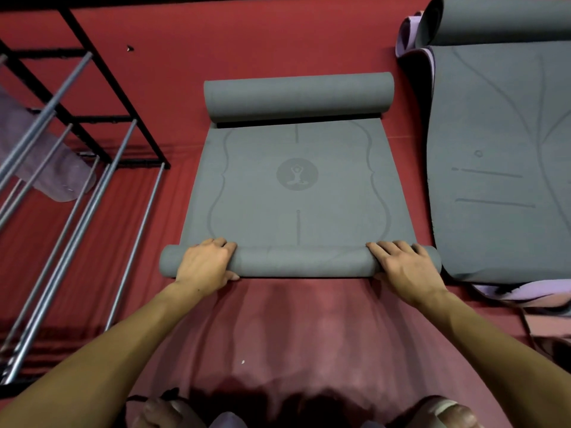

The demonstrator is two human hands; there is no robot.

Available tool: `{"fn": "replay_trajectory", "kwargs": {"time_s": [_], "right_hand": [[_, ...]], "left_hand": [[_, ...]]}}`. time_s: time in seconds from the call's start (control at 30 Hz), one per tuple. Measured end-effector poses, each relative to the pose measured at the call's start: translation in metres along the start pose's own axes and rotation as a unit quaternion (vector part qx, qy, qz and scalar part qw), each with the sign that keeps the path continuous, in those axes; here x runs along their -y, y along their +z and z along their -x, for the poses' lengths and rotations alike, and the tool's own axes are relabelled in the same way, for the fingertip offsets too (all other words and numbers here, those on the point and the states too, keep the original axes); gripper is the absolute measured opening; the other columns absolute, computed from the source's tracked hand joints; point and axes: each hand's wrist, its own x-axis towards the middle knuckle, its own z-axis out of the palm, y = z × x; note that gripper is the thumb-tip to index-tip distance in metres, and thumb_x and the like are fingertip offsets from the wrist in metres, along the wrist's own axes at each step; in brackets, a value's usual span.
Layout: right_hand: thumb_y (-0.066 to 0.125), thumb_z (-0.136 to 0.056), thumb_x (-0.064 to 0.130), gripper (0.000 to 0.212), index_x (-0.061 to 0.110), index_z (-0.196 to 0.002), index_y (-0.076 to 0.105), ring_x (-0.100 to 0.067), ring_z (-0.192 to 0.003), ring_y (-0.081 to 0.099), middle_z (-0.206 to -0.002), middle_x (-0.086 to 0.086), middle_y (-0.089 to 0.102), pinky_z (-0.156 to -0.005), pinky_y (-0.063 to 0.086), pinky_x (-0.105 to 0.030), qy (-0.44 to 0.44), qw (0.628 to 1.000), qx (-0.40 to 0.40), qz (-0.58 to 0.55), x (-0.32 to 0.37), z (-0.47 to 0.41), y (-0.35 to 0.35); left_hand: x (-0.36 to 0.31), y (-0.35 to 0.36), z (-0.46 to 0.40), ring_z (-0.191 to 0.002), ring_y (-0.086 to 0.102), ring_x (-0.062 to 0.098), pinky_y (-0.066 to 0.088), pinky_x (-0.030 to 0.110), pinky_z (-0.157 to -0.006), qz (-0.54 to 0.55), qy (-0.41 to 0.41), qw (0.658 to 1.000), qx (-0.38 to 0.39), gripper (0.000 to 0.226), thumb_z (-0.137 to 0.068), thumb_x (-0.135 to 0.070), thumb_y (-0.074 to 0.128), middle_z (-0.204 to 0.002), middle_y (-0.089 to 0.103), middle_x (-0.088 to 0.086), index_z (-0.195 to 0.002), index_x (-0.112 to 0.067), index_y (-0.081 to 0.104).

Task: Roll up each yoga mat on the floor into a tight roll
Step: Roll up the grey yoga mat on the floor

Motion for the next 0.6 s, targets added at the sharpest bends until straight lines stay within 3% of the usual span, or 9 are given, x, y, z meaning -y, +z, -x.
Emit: {"fn": "replay_trajectory", "kwargs": {"time_s": [0.2, 0.37, 0.5, 0.6], "right_hand": [[0.067, -0.090, 0.055, 0.064, 0.036, -0.146, 0.043, -0.022, -0.121, 0.058, -0.135, 0.011, 0.059, -0.090, 0.050, -0.044, -0.021, 0.992, 0.127, -0.003, 0.002, -0.002, -0.024], [0.068, -0.088, 0.058, 0.069, 0.041, -0.149, 0.040, -0.018, -0.128, 0.056, -0.138, 0.012, 0.058, -0.096, 0.052, -0.044, -0.039, 0.972, 0.231, -0.029, 0.006, 0.012, -0.036], [0.068, -0.084, 0.055, 0.067, 0.042, -0.146, 0.046, -0.019, -0.126, 0.057, -0.135, 0.011, 0.061, -0.097, 0.053, -0.042, -0.052, 0.965, 0.255, -0.015, 0.013, 0.011, -0.043], [0.071, -0.082, 0.056, 0.069, 0.040, -0.145, 0.051, -0.024, -0.125, 0.048, -0.133, 0.003, 0.052, -0.099, 0.050, -0.043, -0.065, 0.964, 0.259, 0.013, 0.016, 0.001, -0.047]], "left_hand": [[0.008, -0.015, 0.004, -0.123, 0.061, 0.020, 0.050, 0.036, -0.090, 0.011, 0.024, 0.997, 0.070, 0.075, -0.077, -0.069, 0.077, -0.133, 0.063, -0.009, -0.140, -0.036, 0.056], [0.012, -0.016, 0.016, -0.122, 0.064, 0.020, 0.052, 0.034, -0.093, 0.003, 0.064, 0.988, 0.143, 0.081, -0.071, -0.072, 0.077, -0.131, 0.069, -0.009, -0.143, -0.042, 0.056], [0.010, -0.014, 0.019, -0.120, 0.065, 0.022, 0.052, 0.035, -0.091, 0.000, 0.064, 0.986, 0.156, 0.082, -0.071, -0.073, 0.077, -0.127, 0.071, -0.006, -0.145, -0.046, 0.054], [0.010, -0.016, 0.017, -0.119, 0.065, 0.020, 0.050, 0.034, -0.088, 0.020, 0.047, 0.985, 0.167, 0.084, -0.069, -0.073, 0.079, -0.125, 0.071, -0.010, -0.144, -0.049, 0.053]]}}
